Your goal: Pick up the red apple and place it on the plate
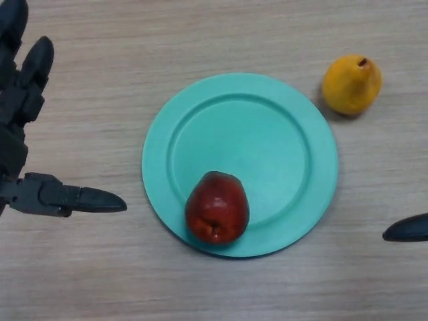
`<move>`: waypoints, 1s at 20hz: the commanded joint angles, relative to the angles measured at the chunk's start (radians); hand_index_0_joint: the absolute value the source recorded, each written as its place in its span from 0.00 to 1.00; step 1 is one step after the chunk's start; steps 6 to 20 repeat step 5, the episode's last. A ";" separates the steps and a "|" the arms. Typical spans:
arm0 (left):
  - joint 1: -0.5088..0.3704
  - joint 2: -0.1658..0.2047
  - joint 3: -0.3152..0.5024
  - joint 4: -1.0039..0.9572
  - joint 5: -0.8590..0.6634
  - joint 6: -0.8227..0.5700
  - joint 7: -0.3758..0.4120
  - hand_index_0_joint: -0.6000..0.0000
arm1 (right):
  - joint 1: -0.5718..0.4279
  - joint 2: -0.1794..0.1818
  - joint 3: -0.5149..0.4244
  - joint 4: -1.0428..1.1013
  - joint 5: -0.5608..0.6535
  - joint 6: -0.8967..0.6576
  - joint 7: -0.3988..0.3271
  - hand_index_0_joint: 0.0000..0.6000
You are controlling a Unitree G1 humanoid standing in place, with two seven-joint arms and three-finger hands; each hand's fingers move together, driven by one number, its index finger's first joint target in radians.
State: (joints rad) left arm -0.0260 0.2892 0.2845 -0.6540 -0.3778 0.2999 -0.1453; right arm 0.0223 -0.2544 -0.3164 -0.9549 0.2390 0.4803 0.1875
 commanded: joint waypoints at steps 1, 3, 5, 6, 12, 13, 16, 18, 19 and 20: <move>-0.023 0.030 0.044 -0.040 -0.019 -0.152 0.033 1.00 | -0.029 -0.035 -0.019 -0.037 0.011 -0.089 -0.004 0.00; -0.021 0.032 0.044 -0.042 -0.008 -0.131 0.036 1.00 | -0.053 -0.049 -0.004 -0.058 0.015 -0.035 -0.014 0.00; -0.011 0.027 0.036 -0.065 0.014 -0.101 0.033 1.00 | -0.078 -0.059 -0.002 -0.068 0.024 -0.005 -0.019 0.00; -0.011 0.027 0.036 -0.065 0.014 -0.101 0.033 1.00 | -0.078 -0.059 -0.002 -0.068 0.024 -0.005 -0.019 0.00; -0.011 0.027 0.036 -0.065 0.014 -0.101 0.033 1.00 | -0.078 -0.059 -0.002 -0.068 0.024 -0.005 -0.019 0.00; -0.011 0.027 0.036 -0.065 0.014 -0.101 0.033 1.00 | -0.078 -0.059 -0.002 -0.068 0.024 -0.005 -0.019 0.00; -0.011 0.027 0.036 -0.065 0.014 -0.101 0.033 1.00 | -0.078 -0.059 -0.002 -0.068 0.024 -0.005 -0.019 0.00; -0.011 0.027 0.036 -0.065 0.014 -0.101 0.033 1.00 | -0.078 -0.059 -0.002 -0.068 0.024 -0.005 -0.019 0.00; -0.011 0.027 0.036 -0.065 0.014 -0.101 0.033 1.00 | -0.078 -0.059 -0.002 -0.068 0.024 -0.005 -0.019 0.00; -0.011 0.027 0.036 -0.065 0.014 -0.101 0.033 1.00 | -0.078 -0.059 -0.002 -0.068 0.024 -0.005 -0.019 0.00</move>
